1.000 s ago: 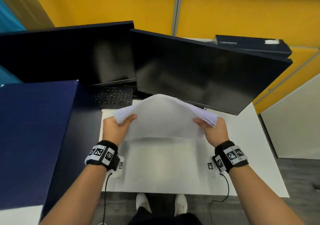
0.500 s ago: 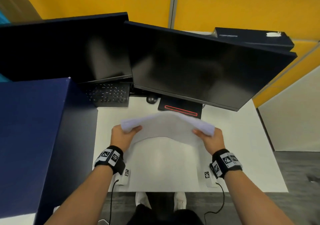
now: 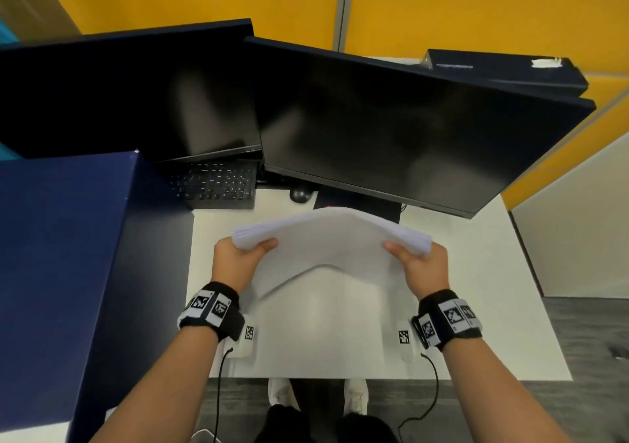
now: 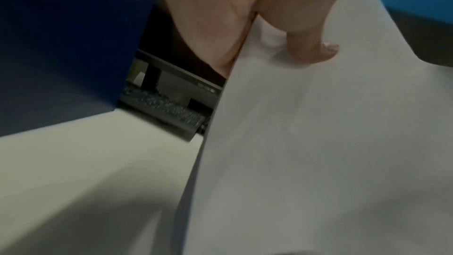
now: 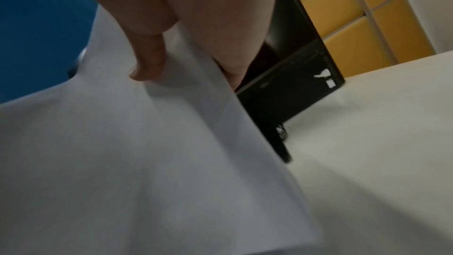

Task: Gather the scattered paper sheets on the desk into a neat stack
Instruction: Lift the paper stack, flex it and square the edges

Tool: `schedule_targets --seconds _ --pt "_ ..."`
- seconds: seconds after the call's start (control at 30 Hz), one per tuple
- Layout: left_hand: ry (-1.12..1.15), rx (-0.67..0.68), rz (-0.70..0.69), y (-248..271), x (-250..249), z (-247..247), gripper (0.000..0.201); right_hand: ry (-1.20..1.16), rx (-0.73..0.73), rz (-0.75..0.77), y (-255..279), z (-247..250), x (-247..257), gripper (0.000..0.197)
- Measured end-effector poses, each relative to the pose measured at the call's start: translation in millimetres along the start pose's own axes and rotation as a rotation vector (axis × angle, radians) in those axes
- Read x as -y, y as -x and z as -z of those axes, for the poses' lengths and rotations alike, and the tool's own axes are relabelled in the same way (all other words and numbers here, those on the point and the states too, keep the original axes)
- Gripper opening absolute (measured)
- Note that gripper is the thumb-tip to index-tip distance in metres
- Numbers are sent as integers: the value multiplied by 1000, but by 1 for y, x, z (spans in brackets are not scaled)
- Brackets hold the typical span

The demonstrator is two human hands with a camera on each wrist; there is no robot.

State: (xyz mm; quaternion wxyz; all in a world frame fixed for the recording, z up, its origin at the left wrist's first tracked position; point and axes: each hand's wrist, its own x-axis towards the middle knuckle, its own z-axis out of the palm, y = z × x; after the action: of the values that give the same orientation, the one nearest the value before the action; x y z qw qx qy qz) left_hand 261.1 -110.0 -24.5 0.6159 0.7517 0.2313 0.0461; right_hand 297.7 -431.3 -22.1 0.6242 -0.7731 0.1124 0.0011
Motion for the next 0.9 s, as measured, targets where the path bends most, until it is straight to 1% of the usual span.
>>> schedule_targets --seconds 0.07,0.1,0.17,0.23,0.27,0.3,0.4,0.43,0.47,0.53,0.57,0.6,0.7,0.73,0.77,0.83,0.87,0.9 --pt "-19 -25 -47 -1 -1 4 16 -39 -22 54 0 4 7 18" --pt "-34 -28 -58 1 0 5 15 -27 -11 60 0 5 5 16" --pt "-60 -38 -19 4 11 2 14 47 43 26 1 3 -2 15" --pt "-70 -89 69 10 19 -3 22 114 77 -27 4 1 -15 18" --pt "-61 -107 76 12 21 -5 25 116 71 -39 6 1 -18 21" --pt "-53 -111 58 14 18 -6 29 95 64 -36 7 0 -16 24" --pt "22 -97 -50 19 7 -7 52 -1 47 24 10 -3 -7 34" --pt "80 -98 -71 20 6 -9 52 -42 34 38 13 -5 -4 33" --pt "135 -113 -98 20 7 -11 44 -69 12 40 14 -9 -2 31" --pt "201 -193 -85 23 0 -17 19 -104 -68 16 15 -19 4 32" --pt "219 -236 -50 23 -4 -20 8 -104 -117 -7 14 -24 6 34" --pt "238 -267 -29 22 -4 -22 8 -97 -160 -29 12 -27 7 34" --pt "316 -301 37 17 -6 -25 21 -74 -234 -34 5 -31 13 34" --pt "281 -302 33 13 -4 -24 24 -72 -240 -38 2 -30 14 35" --pt "254 -288 31 12 -4 -23 25 -78 -240 -47 -1 -28 12 37" --pt "187 -187 -10 6 1 -16 11 -103 -213 -57 -7 -22 11 39" --pt "137 -100 -32 4 7 -11 24 -96 -171 -44 -8 -17 8 38" --pt "97 -3 -54 2 12 -7 43 -78 -110 -23 -9 -12 6 31"
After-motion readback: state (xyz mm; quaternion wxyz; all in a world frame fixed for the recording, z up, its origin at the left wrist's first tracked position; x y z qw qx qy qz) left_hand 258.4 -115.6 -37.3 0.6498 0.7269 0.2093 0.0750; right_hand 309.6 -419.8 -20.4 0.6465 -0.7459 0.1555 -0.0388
